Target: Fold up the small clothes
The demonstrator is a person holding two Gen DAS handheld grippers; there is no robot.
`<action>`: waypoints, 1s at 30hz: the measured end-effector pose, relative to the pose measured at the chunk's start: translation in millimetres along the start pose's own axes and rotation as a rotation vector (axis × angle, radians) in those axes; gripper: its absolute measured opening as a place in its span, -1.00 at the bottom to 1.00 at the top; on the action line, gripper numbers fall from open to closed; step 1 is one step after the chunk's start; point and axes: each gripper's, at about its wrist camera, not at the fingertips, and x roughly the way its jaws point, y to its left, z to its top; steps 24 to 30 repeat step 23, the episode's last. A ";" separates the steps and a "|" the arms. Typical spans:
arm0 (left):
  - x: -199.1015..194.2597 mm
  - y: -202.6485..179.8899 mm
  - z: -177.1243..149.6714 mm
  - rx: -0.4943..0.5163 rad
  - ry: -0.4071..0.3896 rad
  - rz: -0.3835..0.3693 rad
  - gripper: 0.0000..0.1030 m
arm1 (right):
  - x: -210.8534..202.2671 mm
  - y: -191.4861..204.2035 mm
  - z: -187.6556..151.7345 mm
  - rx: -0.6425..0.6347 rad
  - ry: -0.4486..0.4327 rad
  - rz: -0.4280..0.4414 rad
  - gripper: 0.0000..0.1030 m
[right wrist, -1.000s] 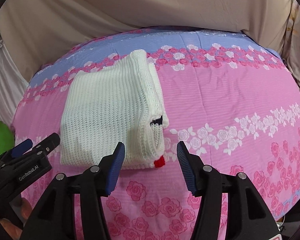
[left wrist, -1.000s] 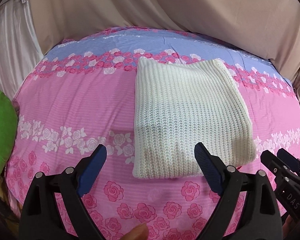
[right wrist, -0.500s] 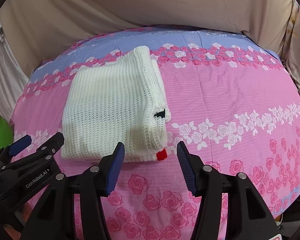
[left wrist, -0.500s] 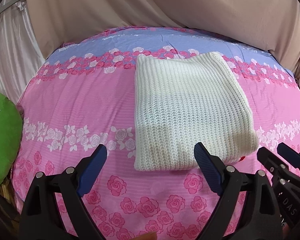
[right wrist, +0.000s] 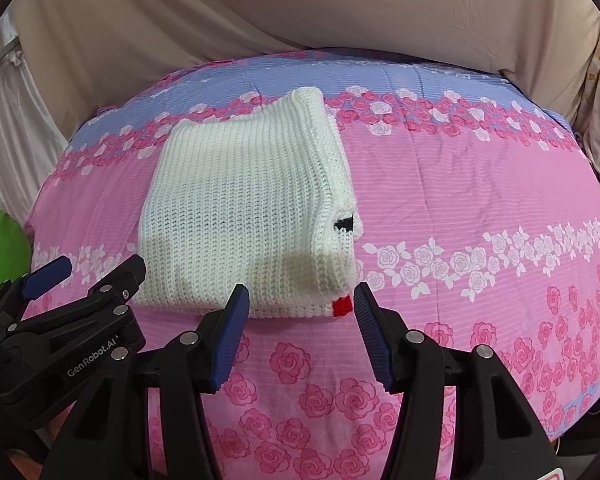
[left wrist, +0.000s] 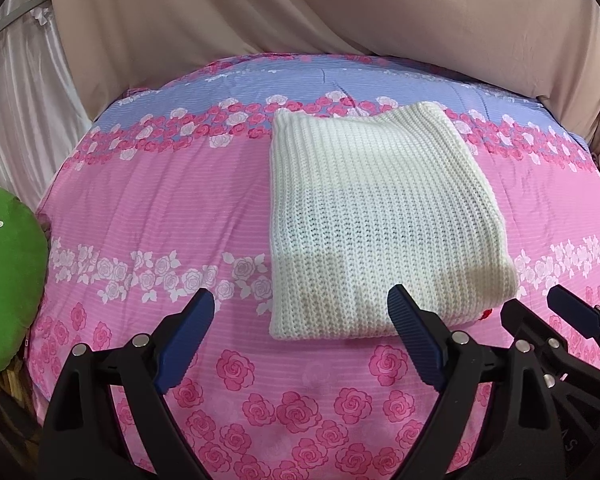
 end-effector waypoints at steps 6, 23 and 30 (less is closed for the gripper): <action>1.9 1.1 0.4 -0.003 0.000 0.007 0.66 | 0.7 2.2 -0.4 -0.007 0.001 -0.003 0.04; 2.4 -4.3 1.0 0.022 -0.004 0.006 0.61 | 1.0 4.9 0.5 -0.011 0.002 -0.027 0.05; 2.4 -4.3 1.0 0.022 -0.004 0.006 0.61 | 1.0 4.9 0.5 -0.011 0.002 -0.027 0.05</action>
